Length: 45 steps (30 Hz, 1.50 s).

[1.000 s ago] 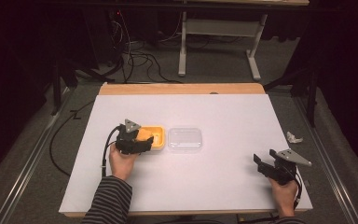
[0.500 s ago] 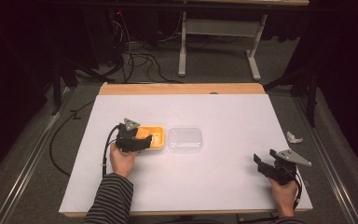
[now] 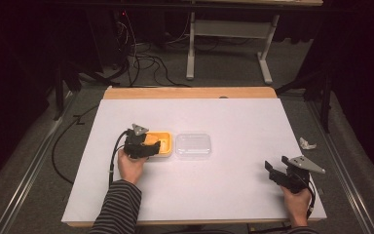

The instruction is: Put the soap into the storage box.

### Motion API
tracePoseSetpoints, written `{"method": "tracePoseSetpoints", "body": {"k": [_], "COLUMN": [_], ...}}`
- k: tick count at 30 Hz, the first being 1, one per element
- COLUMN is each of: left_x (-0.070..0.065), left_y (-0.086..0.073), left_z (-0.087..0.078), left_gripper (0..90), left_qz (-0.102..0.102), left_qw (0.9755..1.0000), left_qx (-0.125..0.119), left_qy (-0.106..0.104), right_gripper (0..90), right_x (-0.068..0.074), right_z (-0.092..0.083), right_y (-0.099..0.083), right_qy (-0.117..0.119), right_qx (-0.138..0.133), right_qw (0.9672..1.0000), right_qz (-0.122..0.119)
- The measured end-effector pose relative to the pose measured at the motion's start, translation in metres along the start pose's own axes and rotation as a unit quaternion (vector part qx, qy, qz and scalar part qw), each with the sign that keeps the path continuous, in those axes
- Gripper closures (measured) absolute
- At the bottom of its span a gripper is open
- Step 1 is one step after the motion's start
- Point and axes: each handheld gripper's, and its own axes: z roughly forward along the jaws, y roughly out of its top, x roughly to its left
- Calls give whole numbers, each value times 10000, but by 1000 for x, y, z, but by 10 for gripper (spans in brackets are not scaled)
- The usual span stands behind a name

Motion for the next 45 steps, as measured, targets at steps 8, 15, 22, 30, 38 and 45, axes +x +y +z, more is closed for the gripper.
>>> {"method": "tracePoseSetpoints", "body": {"k": [8,15,22,30,38,45], "left_x": [0,0,1,3,4,4], "left_y": [-1,-1,-2,-1,1,1], "left_z": [2,4,3,2,-4,-15], "left_gripper": [258,256,254,232,193,180], "left_qz": [2,20,52,-2,-62,-63], "left_qw": [10000,10000,9999,9999,9998,9996], "left_qx": [9,41,131,108,-72,-203], "left_qy": [22,12,-45,-126,-178,-210], "right_gripper": [286,287,286,287,286,286], "right_x": [0,0,0,0,0,1], "right_z": [0,0,0,0,0,0], "right_y": [0,0,0,0,0,0], "right_qy": [0,1,3,12,11,2], "right_qx": [7,6,5,24,10,26], "right_qw": [10000,10000,10000,10000,10000,10000], "right_qz": [11,5,-4,-4,-25,-19]}}
